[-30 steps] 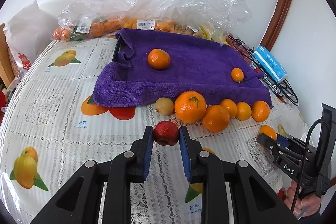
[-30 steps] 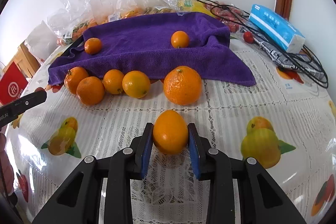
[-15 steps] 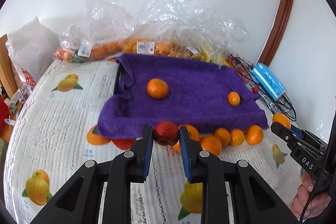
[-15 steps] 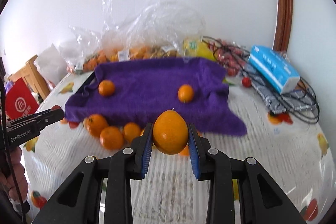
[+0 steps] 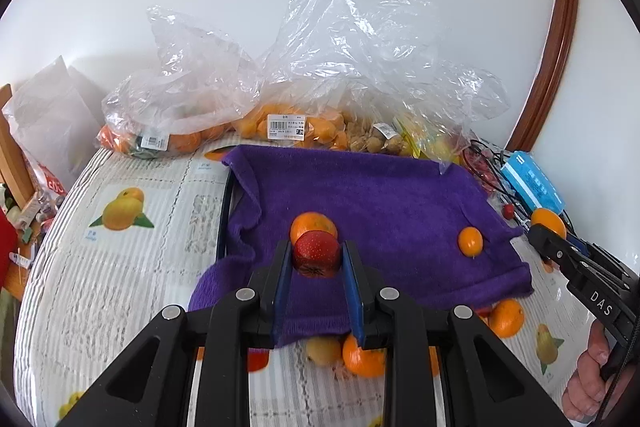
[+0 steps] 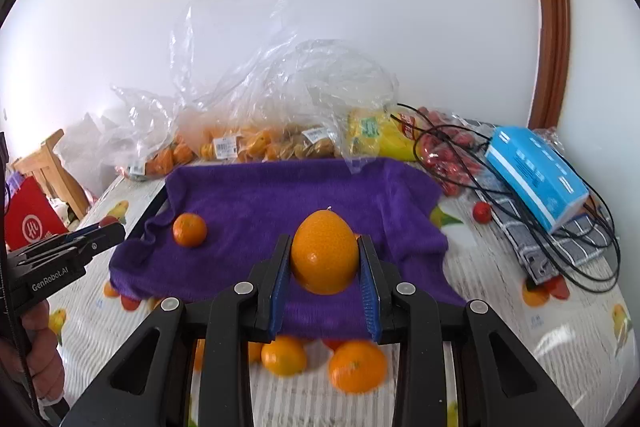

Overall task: Organize fruits
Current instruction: 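Carry both held fruits over the purple towel and lower them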

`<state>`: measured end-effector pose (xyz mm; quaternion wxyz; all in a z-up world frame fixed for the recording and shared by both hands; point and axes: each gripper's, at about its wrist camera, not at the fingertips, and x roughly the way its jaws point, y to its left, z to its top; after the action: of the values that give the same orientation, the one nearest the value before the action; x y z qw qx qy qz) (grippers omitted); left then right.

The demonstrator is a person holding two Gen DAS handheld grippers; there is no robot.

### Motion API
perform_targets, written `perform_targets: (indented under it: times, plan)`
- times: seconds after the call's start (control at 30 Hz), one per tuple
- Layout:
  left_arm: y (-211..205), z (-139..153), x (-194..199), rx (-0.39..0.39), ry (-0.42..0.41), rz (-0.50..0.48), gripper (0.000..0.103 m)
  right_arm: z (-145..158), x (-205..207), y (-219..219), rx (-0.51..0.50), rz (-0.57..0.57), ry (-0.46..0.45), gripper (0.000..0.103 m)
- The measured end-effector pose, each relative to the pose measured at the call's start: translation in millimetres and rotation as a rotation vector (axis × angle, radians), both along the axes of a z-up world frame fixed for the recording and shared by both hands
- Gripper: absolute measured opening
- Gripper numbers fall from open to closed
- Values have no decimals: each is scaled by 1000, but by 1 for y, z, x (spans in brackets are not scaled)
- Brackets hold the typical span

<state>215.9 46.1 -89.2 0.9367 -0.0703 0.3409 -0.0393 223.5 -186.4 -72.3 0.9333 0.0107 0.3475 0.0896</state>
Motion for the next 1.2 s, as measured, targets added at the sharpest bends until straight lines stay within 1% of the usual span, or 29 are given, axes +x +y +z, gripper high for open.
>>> perform_targets:
  times: [0.17, 0.27, 0.37, 0.53, 0.73, 0.8, 0.9, 1.2]
  plan:
    - [-3, 1, 21, 23, -14, 9, 24, 1, 24, 5, -2, 0, -3, 32]
    - [-2, -4, 32, 11, -14, 13, 24, -2, 33, 7, 3, 1, -7, 32]
    - [-1, -16, 38, 1, 4, 16, 24, -13, 39, 6, 7, 1, 4, 32]
    - [3, -33, 44, 15, 42, 33, 24, -37, 50, -2, 32, -9, 76, 32]
    - [9, -42, 47, -4, 54, 56, 24, -42, 50, -5, 26, -9, 78, 32]
    - [10, -43, 49, -17, 63, 54, 24, -43, 51, -5, 34, 0, 86, 32]
    - [11, -46, 50, -34, 78, 59, 24, -46, 52, -2, 20, 3, 96, 32]
    - [10, -47, 50, -25, 81, 57, 24, -53, 53, 5, -3, 20, 121, 32]
